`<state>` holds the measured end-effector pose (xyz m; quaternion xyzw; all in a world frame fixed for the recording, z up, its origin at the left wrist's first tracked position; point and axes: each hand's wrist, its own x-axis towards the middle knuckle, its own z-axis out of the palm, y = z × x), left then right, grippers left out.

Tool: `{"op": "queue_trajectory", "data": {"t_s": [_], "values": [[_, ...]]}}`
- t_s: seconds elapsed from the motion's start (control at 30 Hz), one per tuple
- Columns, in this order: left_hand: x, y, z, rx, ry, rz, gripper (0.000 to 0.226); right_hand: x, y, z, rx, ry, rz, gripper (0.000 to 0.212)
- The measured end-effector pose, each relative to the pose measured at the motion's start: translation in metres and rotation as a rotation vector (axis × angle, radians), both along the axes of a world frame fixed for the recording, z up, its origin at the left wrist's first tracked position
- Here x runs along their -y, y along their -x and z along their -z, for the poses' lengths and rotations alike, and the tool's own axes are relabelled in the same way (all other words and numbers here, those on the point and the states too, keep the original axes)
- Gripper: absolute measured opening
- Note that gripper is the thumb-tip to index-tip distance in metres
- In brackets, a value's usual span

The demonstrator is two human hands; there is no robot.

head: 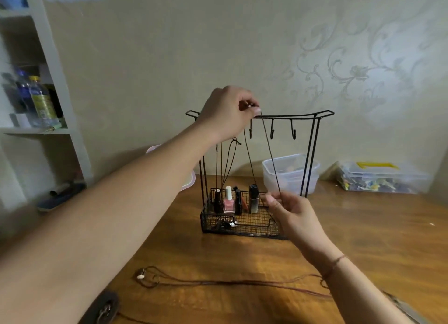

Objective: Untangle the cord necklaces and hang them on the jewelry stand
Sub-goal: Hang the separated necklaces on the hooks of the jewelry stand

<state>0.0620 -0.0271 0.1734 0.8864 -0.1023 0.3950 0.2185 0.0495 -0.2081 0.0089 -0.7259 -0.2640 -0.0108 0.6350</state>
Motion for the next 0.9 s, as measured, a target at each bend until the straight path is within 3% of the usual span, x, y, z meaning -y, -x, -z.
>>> {"op": "queue_trajectory", "data": {"t_s": [0.23,0.4,0.5,0.6,0.67,0.73,0.83,0.9], "values": [[-0.005,-0.015,0.005,-0.136,-0.094,-0.121,0.010,-0.004,0.001,0.033,0.042,0.360,0.060,0.019],[-0.010,-0.013,0.010,-0.041,-0.283,-0.164,0.013,-0.004,0.014,0.034,0.085,0.516,0.028,0.022],[-0.016,-0.007,0.019,0.000,-0.400,-0.176,0.027,-0.001,0.024,0.033,0.134,0.572,0.156,0.028],[-0.014,0.001,0.038,0.165,-0.458,-0.185,0.039,0.004,0.034,0.032,0.252,0.577,0.273,0.036],[-0.010,0.008,0.059,0.332,-0.489,-0.082,0.036,0.007,0.043,0.033,0.343,0.593,0.283,0.025],[-0.007,0.014,0.087,0.366,-0.659,0.144,0.034,0.010,0.051,0.034,0.419,0.588,0.261,0.016],[-0.012,0.017,0.128,0.166,-0.916,0.310,0.031,0.020,0.062,0.028,0.279,0.522,0.142,0.021],[-0.019,0.016,0.148,0.063,-0.895,0.278,0.030,0.028,0.069,0.024,0.150,0.515,0.068,0.028]]}}
